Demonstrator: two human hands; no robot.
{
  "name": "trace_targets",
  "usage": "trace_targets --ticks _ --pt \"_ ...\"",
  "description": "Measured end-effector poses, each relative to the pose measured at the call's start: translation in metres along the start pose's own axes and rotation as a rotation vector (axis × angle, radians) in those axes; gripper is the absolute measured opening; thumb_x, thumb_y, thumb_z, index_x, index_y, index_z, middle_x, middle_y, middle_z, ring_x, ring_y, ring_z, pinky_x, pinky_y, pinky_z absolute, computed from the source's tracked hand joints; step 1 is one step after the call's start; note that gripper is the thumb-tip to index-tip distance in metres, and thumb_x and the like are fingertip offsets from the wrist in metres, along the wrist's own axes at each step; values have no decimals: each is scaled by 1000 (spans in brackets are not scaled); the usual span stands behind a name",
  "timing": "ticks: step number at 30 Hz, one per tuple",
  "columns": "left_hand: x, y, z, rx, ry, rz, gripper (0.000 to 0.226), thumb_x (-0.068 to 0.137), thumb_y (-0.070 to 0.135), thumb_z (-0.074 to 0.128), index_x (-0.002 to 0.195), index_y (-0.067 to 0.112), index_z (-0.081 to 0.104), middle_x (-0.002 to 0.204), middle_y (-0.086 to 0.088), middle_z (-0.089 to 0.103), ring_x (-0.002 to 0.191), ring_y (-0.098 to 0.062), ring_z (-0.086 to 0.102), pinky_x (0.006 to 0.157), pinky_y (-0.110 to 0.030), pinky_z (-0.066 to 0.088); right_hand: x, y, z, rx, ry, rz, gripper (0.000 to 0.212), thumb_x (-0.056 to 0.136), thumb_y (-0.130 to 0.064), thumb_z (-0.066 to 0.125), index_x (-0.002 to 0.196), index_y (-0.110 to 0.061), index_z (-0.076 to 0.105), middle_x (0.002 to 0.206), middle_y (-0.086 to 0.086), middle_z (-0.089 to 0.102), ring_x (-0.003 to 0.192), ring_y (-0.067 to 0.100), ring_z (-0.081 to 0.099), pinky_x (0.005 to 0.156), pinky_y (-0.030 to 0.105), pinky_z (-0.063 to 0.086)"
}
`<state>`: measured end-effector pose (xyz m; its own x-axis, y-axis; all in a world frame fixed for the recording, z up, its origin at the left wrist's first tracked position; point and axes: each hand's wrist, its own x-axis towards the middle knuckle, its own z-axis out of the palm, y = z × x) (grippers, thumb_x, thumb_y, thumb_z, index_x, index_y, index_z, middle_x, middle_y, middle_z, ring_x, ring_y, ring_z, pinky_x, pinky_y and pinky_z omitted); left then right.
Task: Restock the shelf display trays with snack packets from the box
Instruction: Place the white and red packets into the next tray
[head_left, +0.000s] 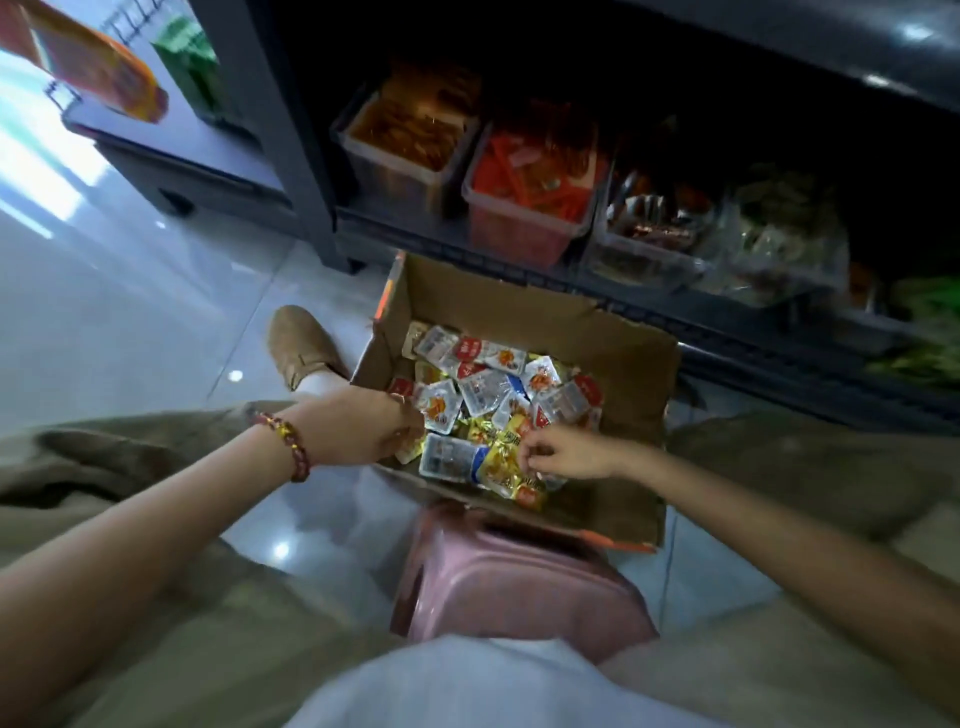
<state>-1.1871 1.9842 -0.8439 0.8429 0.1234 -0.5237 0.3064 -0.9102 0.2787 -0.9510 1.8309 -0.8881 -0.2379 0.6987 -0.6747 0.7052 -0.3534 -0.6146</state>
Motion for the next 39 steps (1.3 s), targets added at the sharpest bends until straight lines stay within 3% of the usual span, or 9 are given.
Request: trace_targets --ticks 5,8,12,17,24,30,34,37,39 --pt "4 -12 14 19 -2 -41 24 93 28 44 112 23 58 99 0 67 92 -20 65 81 -35 51 58 71 41 120 168 562 19 88 -16 60 85 -21 42 83 5 44 73 16 47 55 20 37" --pt "13 -10 9 -6 51 -28 21 94 24 44 110 19 56 97 -4 65 91 -24 64 79 -37 50 70 80 52 339 464 827 89 81 -32 73 143 -12 12 144 21 20 126 35 40 96 34 43" --pt "21 1 0 -44 160 5 28 95 23 45 122 22 55 104 -2 63 98 -23 60 80 -32 44 86 83 51 341 498 815 115 80 -46 71 148 -16 -17 157 15 8 138 40 26 109 47 34" --pt "28 -3 -7 -41 190 44 17 93 19 45 107 19 54 80 4 50 75 -18 52 70 -29 41 98 81 41 57 372 882 85 97 -33 50 150 -9 -11 158 17 -2 144 38 11 114 48 26" --pt "37 -9 -11 -64 202 34 26 93 22 44 114 21 58 92 4 63 82 -15 59 75 -28 46 100 91 45 -169 550 846 58 96 -21 49 145 -5 22 131 17 52 117 30 53 87 35 49" --pt "40 0 -9 -42 197 41 25 95 26 43 117 22 55 95 2 64 86 -17 61 80 -32 49 72 96 35 -100 548 703 21 98 -22 47 109 -7 57 105 13 66 95 28 63 73 31 48" --pt "43 7 -12 -364 164 -77 27 95 23 45 119 25 58 105 7 65 89 -11 61 76 -26 51 54 70 19 203 742 690 20 95 -23 52 103 -6 57 94 11 67 88 29 65 64 32 47" --pt "46 17 -15 -868 131 -158 25 95 13 51 120 18 51 102 8 59 80 -3 59 64 -13 47 43 32 9 1048 878 554 18 94 -20 55 106 -7 59 101 11 66 88 25 64 74 37 50" --pt "47 27 -15 -1165 139 -240 16 96 15 52 111 17 46 103 6 52 74 -1 54 58 -10 43 33 6 8 1367 724 341 16 97 -13 49 109 -8 58 101 8 65 82 17 62 72 28 47"
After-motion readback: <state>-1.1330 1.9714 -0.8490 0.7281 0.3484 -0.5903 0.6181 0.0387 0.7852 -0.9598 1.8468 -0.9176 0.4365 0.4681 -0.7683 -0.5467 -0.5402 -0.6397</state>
